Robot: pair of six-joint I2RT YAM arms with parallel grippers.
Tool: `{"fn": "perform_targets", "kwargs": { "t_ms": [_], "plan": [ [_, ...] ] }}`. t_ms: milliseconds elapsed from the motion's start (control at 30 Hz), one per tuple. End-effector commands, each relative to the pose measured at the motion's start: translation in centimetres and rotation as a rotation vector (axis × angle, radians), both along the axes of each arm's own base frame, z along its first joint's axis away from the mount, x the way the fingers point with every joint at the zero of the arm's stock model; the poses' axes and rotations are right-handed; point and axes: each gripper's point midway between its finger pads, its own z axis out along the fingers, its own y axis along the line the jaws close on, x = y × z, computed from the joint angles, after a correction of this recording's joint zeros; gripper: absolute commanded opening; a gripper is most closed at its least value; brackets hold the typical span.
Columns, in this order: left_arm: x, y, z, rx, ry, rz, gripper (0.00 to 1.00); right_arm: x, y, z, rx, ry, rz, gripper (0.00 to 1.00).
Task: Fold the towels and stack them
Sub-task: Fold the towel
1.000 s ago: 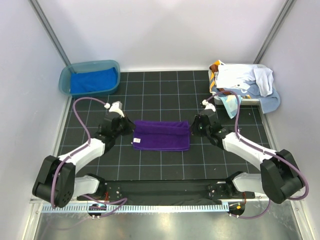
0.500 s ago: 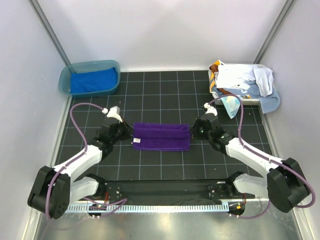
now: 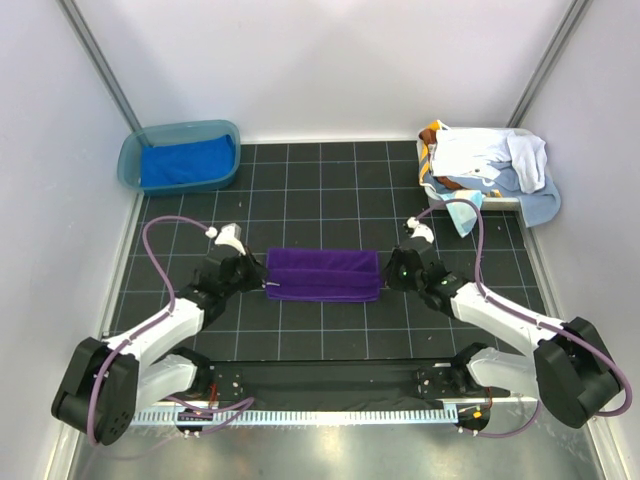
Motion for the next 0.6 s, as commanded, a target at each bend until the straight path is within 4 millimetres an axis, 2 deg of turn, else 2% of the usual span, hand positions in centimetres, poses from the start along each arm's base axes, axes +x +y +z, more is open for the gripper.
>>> {"fn": "perform_targets", "kwargs": {
  "t_ms": [0, 100, 133, 200, 300, 367, 400, 567],
  "plan": [
    [0.1, 0.3, -0.2, -0.002, -0.008, 0.033, 0.00, 0.3, -0.5, 0.4, -0.005, -0.031, -0.035, 0.07],
    [-0.1, 0.3, -0.6, -0.007, 0.007, 0.037, 0.03, 0.0, -0.6, -0.1, -0.010, -0.021, -0.032, 0.07],
    [-0.2, 0.2, -0.7, -0.006, 0.013, 0.038, 0.10, -0.2, -0.6, -0.3, -0.009, -0.014, -0.030, 0.08],
    [-0.4, 0.4, -1.1, -0.003, 0.029, 0.046, 0.17, -0.3, -0.4, -0.5, -0.008, -0.009, -0.022, 0.11],
    [-0.6, 0.4, -0.5, -0.011, 0.017, 0.047, 0.28, -0.6, -0.5, -0.6, -0.013, -0.001, -0.017, 0.28],
    [-0.6, 0.6, -0.1, -0.012, 0.012, 0.057, 0.33, -0.7, -0.5, -0.4, -0.015, -0.001, -0.012, 0.34],
    [-0.8, 0.8, 0.5, -0.010, 0.006, 0.060, 0.34, -0.7, -0.5, 0.0, -0.015, -0.002, -0.013, 0.37],
    [-0.9, 1.8, 2.3, 0.009, -0.013, 0.102, 0.33, -0.9, -0.5, 1.4, -0.010, -0.015, -0.008, 0.38]
  ]
}}
